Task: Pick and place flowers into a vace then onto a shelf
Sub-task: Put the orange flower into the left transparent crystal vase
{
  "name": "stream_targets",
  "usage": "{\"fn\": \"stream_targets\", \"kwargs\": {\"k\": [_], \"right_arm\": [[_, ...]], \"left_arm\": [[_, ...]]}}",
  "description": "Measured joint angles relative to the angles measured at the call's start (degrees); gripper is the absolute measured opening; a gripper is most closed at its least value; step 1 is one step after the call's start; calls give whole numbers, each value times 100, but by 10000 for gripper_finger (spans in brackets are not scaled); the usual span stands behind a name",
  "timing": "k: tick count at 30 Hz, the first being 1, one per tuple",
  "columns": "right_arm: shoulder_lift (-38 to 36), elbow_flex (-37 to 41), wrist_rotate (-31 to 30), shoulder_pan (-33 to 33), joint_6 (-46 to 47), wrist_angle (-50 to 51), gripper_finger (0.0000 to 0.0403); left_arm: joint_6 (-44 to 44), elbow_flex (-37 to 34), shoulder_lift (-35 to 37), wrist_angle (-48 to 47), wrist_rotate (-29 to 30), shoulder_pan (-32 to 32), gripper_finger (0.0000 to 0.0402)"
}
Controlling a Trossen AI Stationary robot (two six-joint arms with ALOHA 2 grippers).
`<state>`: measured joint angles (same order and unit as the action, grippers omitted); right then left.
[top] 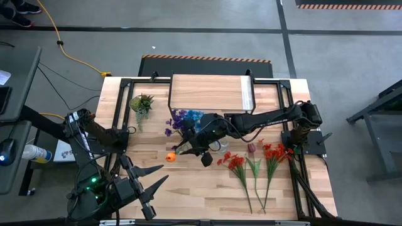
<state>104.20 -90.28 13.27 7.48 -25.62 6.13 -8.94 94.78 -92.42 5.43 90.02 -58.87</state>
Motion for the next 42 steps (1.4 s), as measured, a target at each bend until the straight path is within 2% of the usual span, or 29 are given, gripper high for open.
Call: {"fn": "stream_targets", "kwargs": {"k": [24,34,42], "right_arm": [[-2,0,-77,162,-14,-169,116],[-2,0,-20,169,-36,-235,67],[-2,0,19,169,-36,-249,60]], "left_arm": [[1,-2,0,0,0,0,177],[1,-2,0,0,0,0,177],[1,0,0,0,0,0,177]]}}
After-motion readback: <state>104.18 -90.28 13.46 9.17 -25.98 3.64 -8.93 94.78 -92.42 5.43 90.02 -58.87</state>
